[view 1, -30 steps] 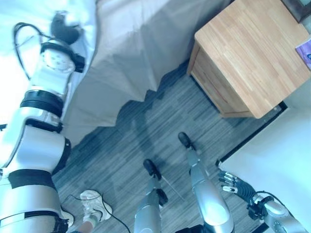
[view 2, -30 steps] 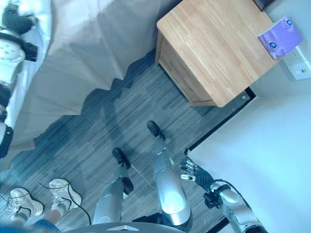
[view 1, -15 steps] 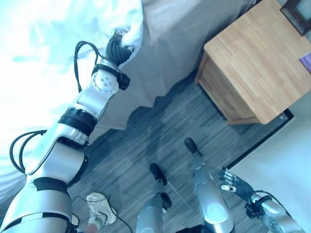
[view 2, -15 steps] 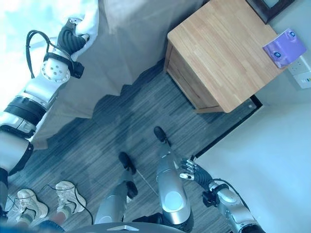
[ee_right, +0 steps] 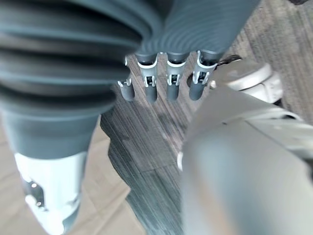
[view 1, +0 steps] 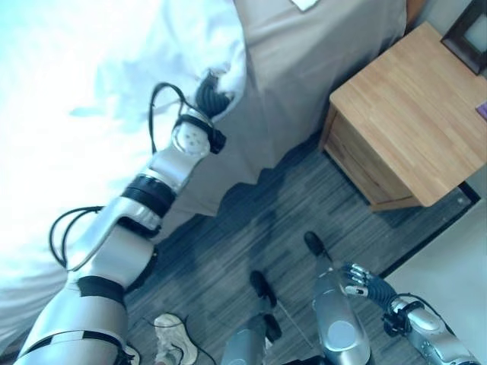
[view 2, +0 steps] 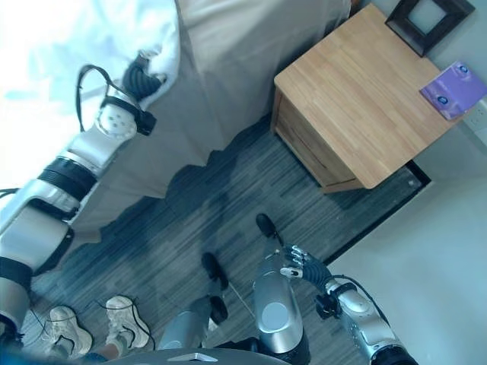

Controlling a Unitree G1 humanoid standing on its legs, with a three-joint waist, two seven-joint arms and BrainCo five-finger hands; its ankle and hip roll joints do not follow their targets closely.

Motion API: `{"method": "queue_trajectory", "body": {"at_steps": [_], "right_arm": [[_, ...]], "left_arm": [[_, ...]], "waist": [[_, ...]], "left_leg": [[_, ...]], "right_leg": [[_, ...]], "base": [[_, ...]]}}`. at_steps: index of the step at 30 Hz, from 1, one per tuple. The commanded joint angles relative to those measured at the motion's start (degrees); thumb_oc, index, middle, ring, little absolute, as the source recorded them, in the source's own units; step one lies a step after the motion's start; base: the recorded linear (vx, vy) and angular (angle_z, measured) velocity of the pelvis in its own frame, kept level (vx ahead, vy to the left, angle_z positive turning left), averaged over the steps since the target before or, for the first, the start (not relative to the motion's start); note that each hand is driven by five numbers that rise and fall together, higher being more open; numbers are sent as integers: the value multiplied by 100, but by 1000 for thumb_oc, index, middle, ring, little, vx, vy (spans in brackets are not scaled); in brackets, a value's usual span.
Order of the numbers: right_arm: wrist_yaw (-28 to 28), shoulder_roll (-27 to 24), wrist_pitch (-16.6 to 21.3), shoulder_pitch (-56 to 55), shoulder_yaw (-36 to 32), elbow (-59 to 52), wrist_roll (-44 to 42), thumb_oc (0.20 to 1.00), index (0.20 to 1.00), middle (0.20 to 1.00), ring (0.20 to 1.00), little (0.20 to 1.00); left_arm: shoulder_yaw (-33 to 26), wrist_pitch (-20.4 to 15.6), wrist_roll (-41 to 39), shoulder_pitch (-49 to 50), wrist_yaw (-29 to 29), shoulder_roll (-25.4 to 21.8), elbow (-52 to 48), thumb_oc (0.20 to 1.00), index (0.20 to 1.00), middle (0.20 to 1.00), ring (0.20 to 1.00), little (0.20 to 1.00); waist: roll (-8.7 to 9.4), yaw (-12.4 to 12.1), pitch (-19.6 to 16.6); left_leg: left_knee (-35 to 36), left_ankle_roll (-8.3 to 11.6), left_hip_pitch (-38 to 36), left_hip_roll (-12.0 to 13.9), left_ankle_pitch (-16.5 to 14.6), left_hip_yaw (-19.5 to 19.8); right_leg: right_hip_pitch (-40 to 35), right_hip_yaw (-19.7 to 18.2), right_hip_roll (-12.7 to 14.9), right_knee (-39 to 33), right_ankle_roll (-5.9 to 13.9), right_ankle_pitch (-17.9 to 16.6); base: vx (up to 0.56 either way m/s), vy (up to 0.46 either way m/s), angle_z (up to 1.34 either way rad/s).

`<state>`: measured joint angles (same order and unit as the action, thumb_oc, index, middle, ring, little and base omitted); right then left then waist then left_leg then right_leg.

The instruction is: Making the bed.

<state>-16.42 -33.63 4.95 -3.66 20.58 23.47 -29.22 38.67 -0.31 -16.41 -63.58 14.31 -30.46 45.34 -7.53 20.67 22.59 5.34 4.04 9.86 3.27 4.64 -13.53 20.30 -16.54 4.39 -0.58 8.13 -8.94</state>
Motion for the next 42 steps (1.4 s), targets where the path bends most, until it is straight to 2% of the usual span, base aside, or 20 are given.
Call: {"method": "queue_trajectory", "body": {"at_steps": [1,2,3,4,5,8,15,21,22,25,28,30,32,33,36,42], "right_arm": [[71,-460,2,-173,209,-206,-191,1000,1000,1000,1000,1000],[75,-472,-8,-126,232,-220,-219,1000,1000,1000,1000,1000],[75,-472,-8,-126,232,-220,-220,1000,1000,1000,1000,1000],[75,-472,-8,-126,232,-220,-220,1000,1000,1000,1000,1000],[70,-520,-19,-76,237,-245,-216,1000,1000,1000,1000,1000],[42,-614,-32,-106,155,-297,-179,1000,1000,1000,1000,1000],[-52,-623,-18,-300,32,-284,-23,1000,1000,1000,1000,1000],[-123,-567,3,-469,-100,-246,43,1000,1000,1000,1000,1000],[-155,-538,21,-523,-146,-233,83,1000,1000,1000,1000,1000],[-202,-504,67,-650,-223,-243,136,1000,1000,1000,1000,1000],[-232,-480,94,-717,-240,-217,203,1000,1000,1000,1000,1000],[-279,-418,126,-842,-318,-132,315,1000,1000,1000,1000,1000],[-278,-418,127,-839,-315,-131,315,1000,1000,1000,1000,1000],[-309,-390,154,-869,-352,-42,363,1000,1000,1000,1000,1000],[-333,-370,189,-936,-398,-6,453,1000,1000,1000,1000,1000],[-387,-327,198,-968,-423,75,437,1000,1000,1000,1000,1000]], "left_arm": [[979,-785,348,-116,-1380,3014,-962,200,200,200,200,200],[1025,-758,352,-93,-1427,3061,-913,464,464,464,464,464],[1024,-759,352,-93,-1428,3061,-912,583,583,583,583,583],[1024,-759,352,-93,-1428,3061,-912,583,583,583,583,583],[1070,-735,291,-67,-1551,3056,-854,1000,1000,1000,1000,1000],[1107,-736,150,-90,-1736,2776,-1068,1000,1000,1000,1000,1000],[832,-778,-223,213,-1769,1954,-1643,1000,1000,1000,1000,1000],[585,-858,-702,447,-1813,1403,-2102,1000,1000,1000,1000,1000],[434,-943,-951,511,-1822,1120,-2469,1000,1000,1000,1000,1000],[100,-1130,-1313,565,-1748,706,-3018,1000,1000,1000,1000,1000],[-180,-1208,-1548,692,-1624,572,-3209,1000,1000,1000,1000,1000],[-620,-1396,-1056,516,-1237,-124,-3502,1000,1000,1000,1000,1000],[-621,-1394,-1054,518,-1235,-126,-3505,1000,1000,1000,1000,1000],[-876,-1462,-863,546,-1056,-541,-3487,1000,1000,1000,1000,1000],[-1232,-1472,-919,796,-934,-887,-3318,1000,1000,1000,1000,1000],[-1552,-1383,-517,943,-652,-1374,-2623,1000,1000,1000,1000,1000]], "waist": [[-479,791,-79],[-491,814,-93],[-490,812,-93],[-490,812,-93],[-528,862,-129],[-648,909,-161],[-805,701,-291],[-809,539,-418],[-798,466,-460],[-772,363,-549],[-748,298,-597],[-720,127,-682],[-718,132,-679],[-700,34,-723],[-670,-47,-733],[-634,-102,-694]], "left_leg": [[-34,152,441,316,479,-161],[-34,150,434,324,476,-181],[-34,150,434,324,476,-183],[-34,150,434,324,476,-183],[-34,147,424,337,459,-222],[-34,145,397,331,447,-254],[-34,140,345,295,482,-116],[-34,149,342,278,502,-38],[-34,160,337,266,510,0],[-34,167,318,247,515,59],[-34,170,320,237,521,91],[-34,182,325,214,531,160],[-34,181,323,213,532,161],[-34,187,325,208,538,183],[-34,191,328,204,561,215],[-34,201,350,225,594,217]], "right_leg": [[-25,-201,-804,457,-375,374],[-19,-218,-816,462,-376,374],[-18,-219,-816,463,-375,375],[-18,-219,-816,463,-375,375],[3,-251,-826,469,-371,376],[5,-277,-834,471,-373,379],[-120,-110,-796,490,-402,447],[-189,-4,-744,447,-393,449],[-214,37,-730,440,-384,440],[-256,90,-717,434,-378,449],[-286,126,-703,419,-376,451],[-352,232,-654,353,-369,448],[-355,234,-653,353,-369,449],[-384,270,-636,320,-368,448],[-390,299,-642,335,-376,457],[-377,342,-651,341,-392,463]], "base": [[24,4,-5],[0,0,0],[0,0,0],[15,9,-4],[25,14,-5],[13,2,-10],[-6,-23,-14],[-15,-21,-5],[-13,-24,5],[-8,-32,10],[-8,-23,18],[-28,-34,8],[-6,-11,4],[-17,-28,9],[-15,-16,6],[-10,-4,11]]}}
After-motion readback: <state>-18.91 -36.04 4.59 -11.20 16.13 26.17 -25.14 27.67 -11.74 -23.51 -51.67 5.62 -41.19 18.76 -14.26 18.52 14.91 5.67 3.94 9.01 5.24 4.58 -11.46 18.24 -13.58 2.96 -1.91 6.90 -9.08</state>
